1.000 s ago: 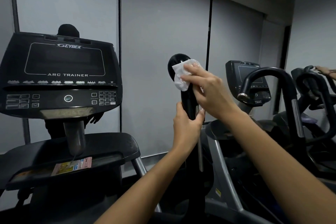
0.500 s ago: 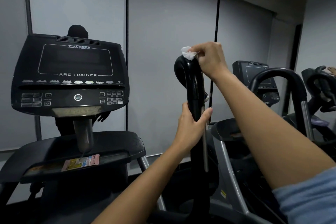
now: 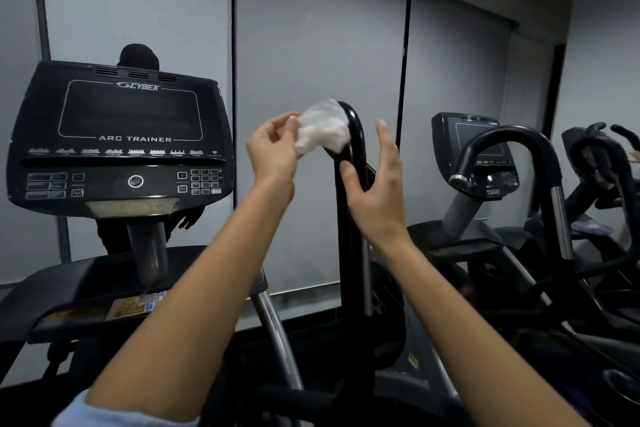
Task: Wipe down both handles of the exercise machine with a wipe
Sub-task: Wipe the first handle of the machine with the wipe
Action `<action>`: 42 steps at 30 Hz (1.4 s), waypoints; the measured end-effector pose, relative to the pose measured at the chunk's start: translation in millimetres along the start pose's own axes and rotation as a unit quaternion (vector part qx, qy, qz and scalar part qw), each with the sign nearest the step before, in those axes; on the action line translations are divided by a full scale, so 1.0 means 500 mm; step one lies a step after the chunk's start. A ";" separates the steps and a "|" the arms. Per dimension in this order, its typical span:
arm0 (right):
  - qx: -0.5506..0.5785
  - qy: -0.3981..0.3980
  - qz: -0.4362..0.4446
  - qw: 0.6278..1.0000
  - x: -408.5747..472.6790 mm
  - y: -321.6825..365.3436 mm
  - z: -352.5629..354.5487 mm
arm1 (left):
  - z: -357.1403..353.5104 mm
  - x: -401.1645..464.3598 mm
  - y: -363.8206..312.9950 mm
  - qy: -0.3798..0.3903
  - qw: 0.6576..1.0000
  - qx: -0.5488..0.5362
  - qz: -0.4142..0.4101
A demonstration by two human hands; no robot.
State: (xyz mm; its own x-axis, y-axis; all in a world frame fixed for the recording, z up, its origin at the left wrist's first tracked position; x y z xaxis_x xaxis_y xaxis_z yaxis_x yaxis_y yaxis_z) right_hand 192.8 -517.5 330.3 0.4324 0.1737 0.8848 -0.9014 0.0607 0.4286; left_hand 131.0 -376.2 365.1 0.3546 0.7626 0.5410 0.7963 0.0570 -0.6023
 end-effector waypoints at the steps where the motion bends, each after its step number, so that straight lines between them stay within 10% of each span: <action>1: -0.003 0.027 -0.060 0.998 -0.013 -0.026 -0.015 | 0.017 0.010 -0.002 -0.026 0.999 -0.017 0.016; 5: 0.069 0.105 -0.218 0.968 -0.053 -0.090 -0.068 | 0.075 0.034 -0.028 -0.125 0.991 -0.053 0.016; 10: 0.054 0.054 -0.192 0.978 -0.048 -0.080 -0.059 | 0.034 0.033 -0.062 -0.110 0.990 -0.069 -0.056; 16: 0.043 0.050 -0.197 0.978 -0.045 -0.080 -0.059 | -0.066 0.038 -0.062 -0.009 0.965 0.098 -0.243; 23: 0.041 0.048 -0.199 0.978 -0.043 -0.083 -0.063 | -0.126 0.012 0.022 0.270 0.846 0.352 -0.297; 36: 0.041 0.047 -0.189 0.980 -0.043 -0.084 -0.062 | -0.120 0.157 0.038 0.315 0.842 0.357 -0.255; 42: 0.052 0.053 -0.188 0.979 -0.043 -0.083 -0.063 | -0.101 0.182 0.042 0.220 0.907 0.277 -0.230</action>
State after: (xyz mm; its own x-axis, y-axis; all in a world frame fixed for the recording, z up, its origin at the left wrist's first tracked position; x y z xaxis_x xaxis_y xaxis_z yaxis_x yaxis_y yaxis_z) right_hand 220.1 -493.1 287.7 0.7238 0.2605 0.6390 -0.6693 0.0397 0.7420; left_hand 204.6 -338.2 431.4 0.3054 0.2525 0.9181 0.5845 0.7115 -0.3901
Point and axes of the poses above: each hand's wrist, its own x-axis towards the middle knuckle, its own z-axis out of the back of the hand, y = z × x, the point moved 6 cm from there along x, towards the middle knuckle, and after that the axes turned 8 degrees about -x, right-handed, at the moved point
